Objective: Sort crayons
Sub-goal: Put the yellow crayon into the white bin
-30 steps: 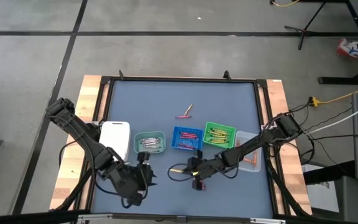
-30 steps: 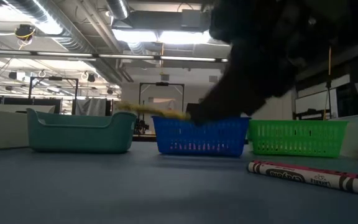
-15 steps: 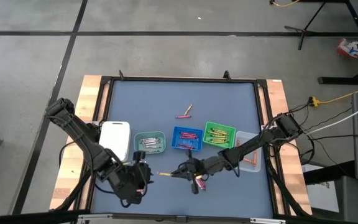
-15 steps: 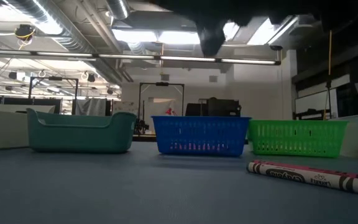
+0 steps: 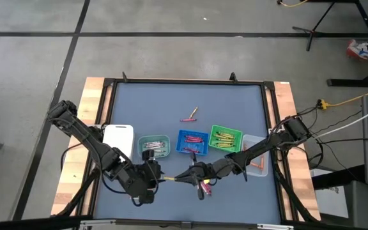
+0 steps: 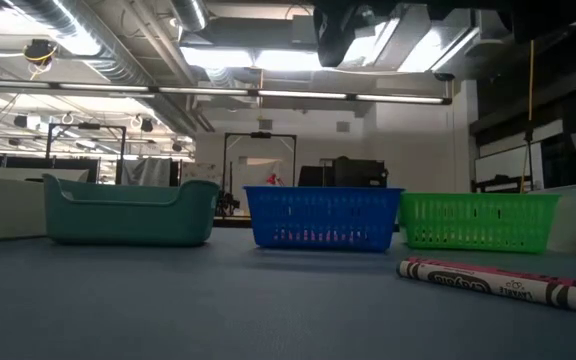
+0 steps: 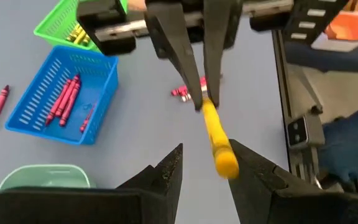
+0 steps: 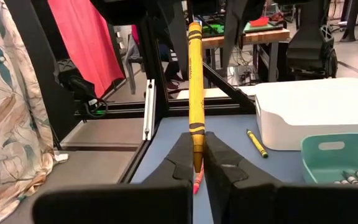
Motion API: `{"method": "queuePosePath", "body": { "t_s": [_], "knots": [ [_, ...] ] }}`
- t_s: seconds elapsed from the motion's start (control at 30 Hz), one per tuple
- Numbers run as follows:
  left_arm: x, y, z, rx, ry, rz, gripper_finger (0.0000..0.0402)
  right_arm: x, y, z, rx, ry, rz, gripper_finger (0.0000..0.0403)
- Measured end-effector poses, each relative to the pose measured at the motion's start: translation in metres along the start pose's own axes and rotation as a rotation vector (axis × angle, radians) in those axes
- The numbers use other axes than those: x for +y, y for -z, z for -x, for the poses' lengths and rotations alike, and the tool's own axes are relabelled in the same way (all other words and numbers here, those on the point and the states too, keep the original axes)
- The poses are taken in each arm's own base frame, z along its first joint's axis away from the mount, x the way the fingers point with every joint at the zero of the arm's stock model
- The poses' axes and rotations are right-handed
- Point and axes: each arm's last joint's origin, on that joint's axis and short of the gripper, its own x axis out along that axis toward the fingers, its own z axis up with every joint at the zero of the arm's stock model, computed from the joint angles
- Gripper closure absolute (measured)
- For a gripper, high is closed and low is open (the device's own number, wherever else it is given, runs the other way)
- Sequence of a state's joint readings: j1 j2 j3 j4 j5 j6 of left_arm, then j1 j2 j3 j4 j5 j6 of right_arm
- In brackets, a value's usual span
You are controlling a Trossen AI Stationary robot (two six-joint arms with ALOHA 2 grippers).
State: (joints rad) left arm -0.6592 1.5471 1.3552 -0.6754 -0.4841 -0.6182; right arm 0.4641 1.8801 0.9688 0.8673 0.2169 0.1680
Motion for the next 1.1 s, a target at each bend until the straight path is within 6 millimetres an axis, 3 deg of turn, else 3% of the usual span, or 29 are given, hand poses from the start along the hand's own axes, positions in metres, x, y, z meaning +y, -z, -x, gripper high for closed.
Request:
{"method": "queuePosePath", "body": {
  "t_s": [0.7,1.1],
  "knots": [
    [-0.0002,-0.0070,-0.0017,-0.046,0.024,-0.013,0.0299,-0.0005,0.0000,0.0000,-0.001,0.015,0.000,0.0388],
    [0.0000,-0.0069,-0.0018,-0.046,0.022,-0.014,0.0375,-0.0003,0.0001,0.0000,-0.001,0.014,-0.001,0.0388]
  ]
}}
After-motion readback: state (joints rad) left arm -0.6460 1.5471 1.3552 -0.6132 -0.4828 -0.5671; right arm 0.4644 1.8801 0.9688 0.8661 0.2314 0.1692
